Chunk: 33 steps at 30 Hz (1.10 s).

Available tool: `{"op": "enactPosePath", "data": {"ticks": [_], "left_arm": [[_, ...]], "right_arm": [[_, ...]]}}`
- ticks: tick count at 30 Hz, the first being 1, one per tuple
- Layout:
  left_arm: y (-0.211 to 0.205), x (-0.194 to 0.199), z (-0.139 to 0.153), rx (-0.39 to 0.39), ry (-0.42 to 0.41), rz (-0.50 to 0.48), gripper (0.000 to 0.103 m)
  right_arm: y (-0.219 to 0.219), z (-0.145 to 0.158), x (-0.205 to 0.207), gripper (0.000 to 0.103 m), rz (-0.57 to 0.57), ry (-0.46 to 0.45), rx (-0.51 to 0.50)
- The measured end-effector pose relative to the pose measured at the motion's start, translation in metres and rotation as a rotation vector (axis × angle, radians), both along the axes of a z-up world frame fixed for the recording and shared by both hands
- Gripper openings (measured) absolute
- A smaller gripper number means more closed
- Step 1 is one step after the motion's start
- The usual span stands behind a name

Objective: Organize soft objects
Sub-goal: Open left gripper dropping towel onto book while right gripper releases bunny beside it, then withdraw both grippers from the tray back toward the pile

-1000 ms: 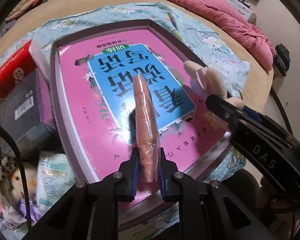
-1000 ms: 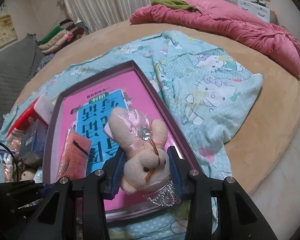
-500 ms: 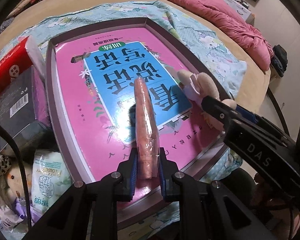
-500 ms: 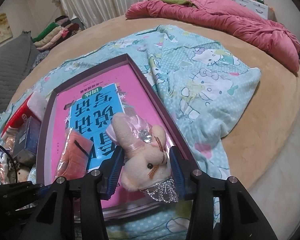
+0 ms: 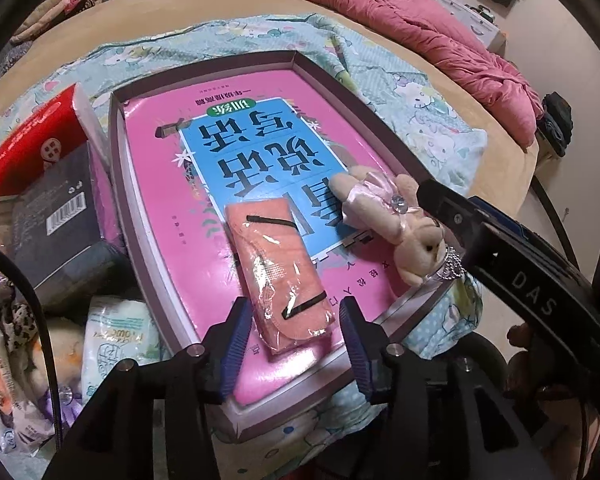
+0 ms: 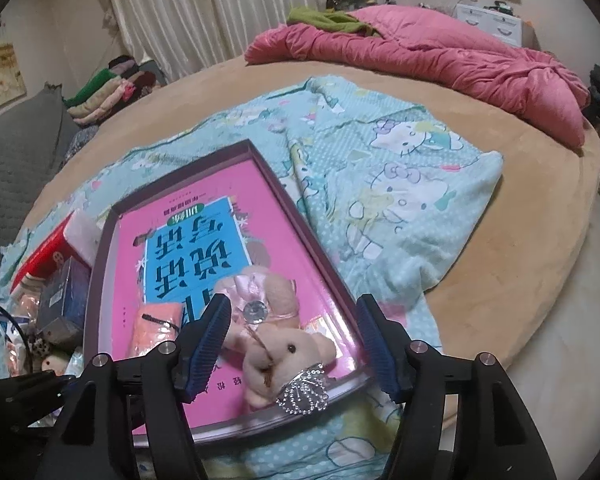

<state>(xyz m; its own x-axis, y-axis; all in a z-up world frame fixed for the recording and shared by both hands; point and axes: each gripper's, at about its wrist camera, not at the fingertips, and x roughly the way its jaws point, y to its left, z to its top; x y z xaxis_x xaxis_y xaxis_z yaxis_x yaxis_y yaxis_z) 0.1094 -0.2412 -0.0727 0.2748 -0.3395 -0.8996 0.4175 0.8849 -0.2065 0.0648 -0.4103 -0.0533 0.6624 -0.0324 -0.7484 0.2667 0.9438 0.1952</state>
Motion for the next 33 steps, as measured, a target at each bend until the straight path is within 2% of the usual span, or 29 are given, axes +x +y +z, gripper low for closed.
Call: {"op": "enactPosePath", "data": {"ticks": [4,7,10,14,24,33], "left_arm": [[0.004,-0.004,0.008,-0.003,-0.018,0.005,0.050],[0.008,-0.007,0.017,-0.001,-0.038,0.021,0.053],[0.011,-0.012,0.027,0.009,-0.062,0.029,0.055],[0.017,-0.019,0.043,0.022,-0.108,0.038,0.063],[0.036,-0.031,0.070,0.039,-0.174,0.071,0.067],[0.072,-0.042,0.087,0.057,-0.204,0.132,0.070]], "right_arm": [[0.000,0.003,-0.002,0.067,-0.006,-0.009,-0.007],[0.000,0.005,-0.004,0.073,-0.011,-0.018,-0.013],[0.000,0.009,-0.006,0.074,-0.013,-0.029,-0.015],[0.003,0.015,-0.010,0.074,-0.013,-0.047,-0.027],[0.020,0.036,-0.020,0.077,0.015,-0.097,-0.058],[0.042,0.058,-0.028,0.078,0.052,-0.133,-0.058]]}}
